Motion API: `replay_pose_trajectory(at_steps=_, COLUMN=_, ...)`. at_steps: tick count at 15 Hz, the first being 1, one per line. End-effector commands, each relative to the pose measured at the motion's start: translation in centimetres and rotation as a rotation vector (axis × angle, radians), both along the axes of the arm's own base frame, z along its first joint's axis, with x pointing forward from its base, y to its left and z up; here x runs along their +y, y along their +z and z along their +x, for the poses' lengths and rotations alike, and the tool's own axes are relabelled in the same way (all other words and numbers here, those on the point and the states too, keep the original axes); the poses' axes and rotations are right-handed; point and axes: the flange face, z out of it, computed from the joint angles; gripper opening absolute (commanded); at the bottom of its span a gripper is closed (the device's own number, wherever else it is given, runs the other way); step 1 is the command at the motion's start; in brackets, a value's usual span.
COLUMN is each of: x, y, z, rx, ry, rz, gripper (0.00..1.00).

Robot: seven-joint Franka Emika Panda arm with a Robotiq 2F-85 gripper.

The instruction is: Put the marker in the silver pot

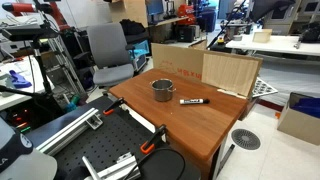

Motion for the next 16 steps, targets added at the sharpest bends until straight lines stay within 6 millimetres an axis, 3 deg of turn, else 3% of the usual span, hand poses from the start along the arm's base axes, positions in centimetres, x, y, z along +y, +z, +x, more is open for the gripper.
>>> replay_pose_trajectory(at_steps=1, x=0.0, y=0.1, z=0.0, rx=0.000, ry=0.000, rz=0.000, gripper=1.00)
replay_pose_trajectory(at_steps=8, x=-1.0, y=-1.0, z=0.6, rx=-0.055, ry=-0.053, rz=0.028, gripper=1.00)
replay_pose_trajectory(at_steps=16, x=-3.9, y=-6.3, z=3.5, rx=-0.085, ry=-0.202, rz=0.086, gripper=1.00)
